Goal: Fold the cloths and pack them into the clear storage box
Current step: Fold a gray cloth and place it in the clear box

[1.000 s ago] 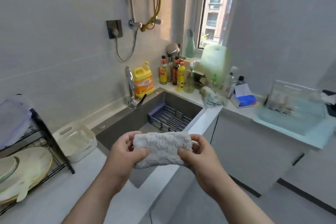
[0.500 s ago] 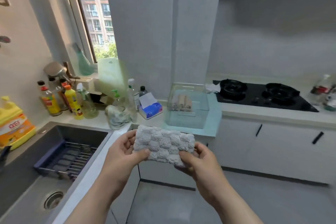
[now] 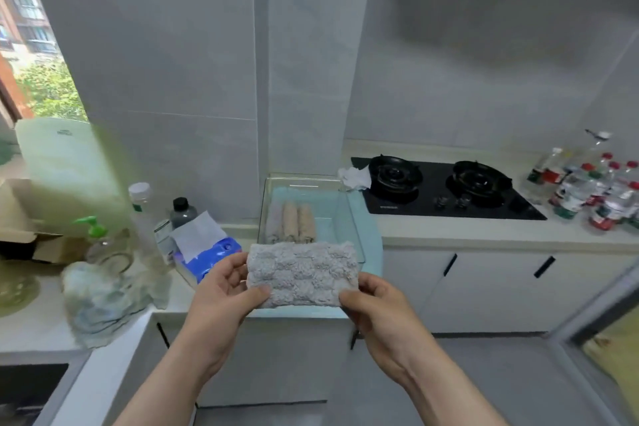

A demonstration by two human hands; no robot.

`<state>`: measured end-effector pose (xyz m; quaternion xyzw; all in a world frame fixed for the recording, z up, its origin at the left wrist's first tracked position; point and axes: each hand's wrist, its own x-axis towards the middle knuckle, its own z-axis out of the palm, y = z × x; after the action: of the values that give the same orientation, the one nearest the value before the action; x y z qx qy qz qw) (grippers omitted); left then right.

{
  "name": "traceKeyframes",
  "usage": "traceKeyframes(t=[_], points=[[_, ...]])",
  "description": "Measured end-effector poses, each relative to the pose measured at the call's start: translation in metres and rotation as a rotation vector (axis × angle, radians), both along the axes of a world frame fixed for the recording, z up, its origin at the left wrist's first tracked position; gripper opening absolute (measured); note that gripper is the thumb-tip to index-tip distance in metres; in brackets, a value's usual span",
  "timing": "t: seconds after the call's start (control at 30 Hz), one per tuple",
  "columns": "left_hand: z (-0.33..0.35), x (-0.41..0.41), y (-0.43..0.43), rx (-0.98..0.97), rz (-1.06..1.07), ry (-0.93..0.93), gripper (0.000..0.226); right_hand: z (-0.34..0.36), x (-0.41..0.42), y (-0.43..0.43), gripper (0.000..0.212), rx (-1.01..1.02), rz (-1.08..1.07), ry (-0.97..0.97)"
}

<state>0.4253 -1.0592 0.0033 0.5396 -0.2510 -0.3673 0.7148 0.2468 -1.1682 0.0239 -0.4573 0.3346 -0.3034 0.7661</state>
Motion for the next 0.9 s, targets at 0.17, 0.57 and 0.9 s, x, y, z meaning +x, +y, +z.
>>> traceKeyframes(t=[0.17,0.57,0.9], points=[[-0.007,0.028,-0.067,0.069,-0.052,0.005,0.052,-0.006,0.040,-0.061,0.038,0.307,-0.104,-0.170],[-0.041,0.059,-0.238,0.365,-0.079,-0.456,0.032,-0.060,0.146,-0.241,0.026,0.450,-0.363,-0.087],[-0.081,0.160,-0.254,0.571,-0.226,-1.487,0.040,-0.095,0.204,-0.320,0.025,-0.142,-0.372,0.538]])
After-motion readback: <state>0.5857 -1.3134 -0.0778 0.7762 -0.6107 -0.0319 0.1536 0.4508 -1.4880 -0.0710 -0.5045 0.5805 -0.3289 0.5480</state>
